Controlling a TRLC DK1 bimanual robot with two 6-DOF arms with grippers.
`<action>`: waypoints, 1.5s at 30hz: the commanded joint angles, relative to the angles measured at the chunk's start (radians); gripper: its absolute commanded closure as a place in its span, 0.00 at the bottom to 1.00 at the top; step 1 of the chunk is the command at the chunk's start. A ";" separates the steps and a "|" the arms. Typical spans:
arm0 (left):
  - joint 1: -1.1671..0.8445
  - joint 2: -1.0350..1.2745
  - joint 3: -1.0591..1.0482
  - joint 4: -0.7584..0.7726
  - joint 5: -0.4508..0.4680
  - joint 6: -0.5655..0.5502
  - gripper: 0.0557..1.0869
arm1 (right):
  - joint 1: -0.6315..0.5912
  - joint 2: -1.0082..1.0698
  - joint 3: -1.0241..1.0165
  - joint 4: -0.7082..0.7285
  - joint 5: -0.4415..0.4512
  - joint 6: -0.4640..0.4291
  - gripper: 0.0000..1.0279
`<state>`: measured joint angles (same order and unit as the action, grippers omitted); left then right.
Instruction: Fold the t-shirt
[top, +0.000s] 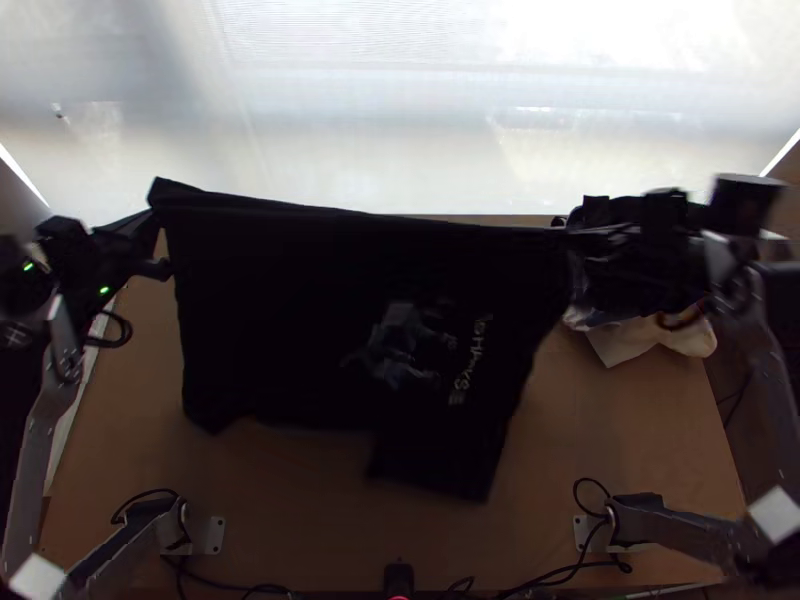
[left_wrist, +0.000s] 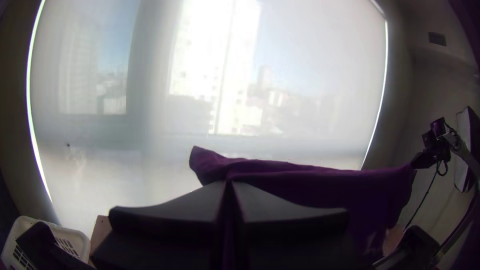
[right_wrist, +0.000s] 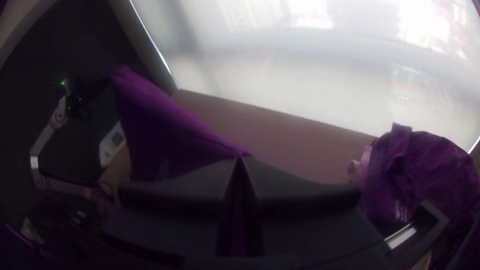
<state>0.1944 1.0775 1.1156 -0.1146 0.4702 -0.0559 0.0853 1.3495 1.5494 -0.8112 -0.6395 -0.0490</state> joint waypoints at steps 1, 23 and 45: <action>-0.070 0.348 -0.050 0.173 -0.065 0.111 0.96 | 0.094 0.327 -0.041 0.152 0.074 -0.097 0.97; -0.062 0.924 0.394 0.153 -0.248 0.195 0.96 | 0.067 0.970 0.701 0.109 0.413 -0.146 0.97; 0.004 0.852 0.285 -0.123 -0.143 0.496 0.96 | 0.176 0.870 0.558 -0.237 0.411 -0.207 0.97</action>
<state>0.1459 2.0033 1.4948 -0.1593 0.2726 0.3286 0.2508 2.3024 2.2089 -1.0031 -0.2314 -0.2520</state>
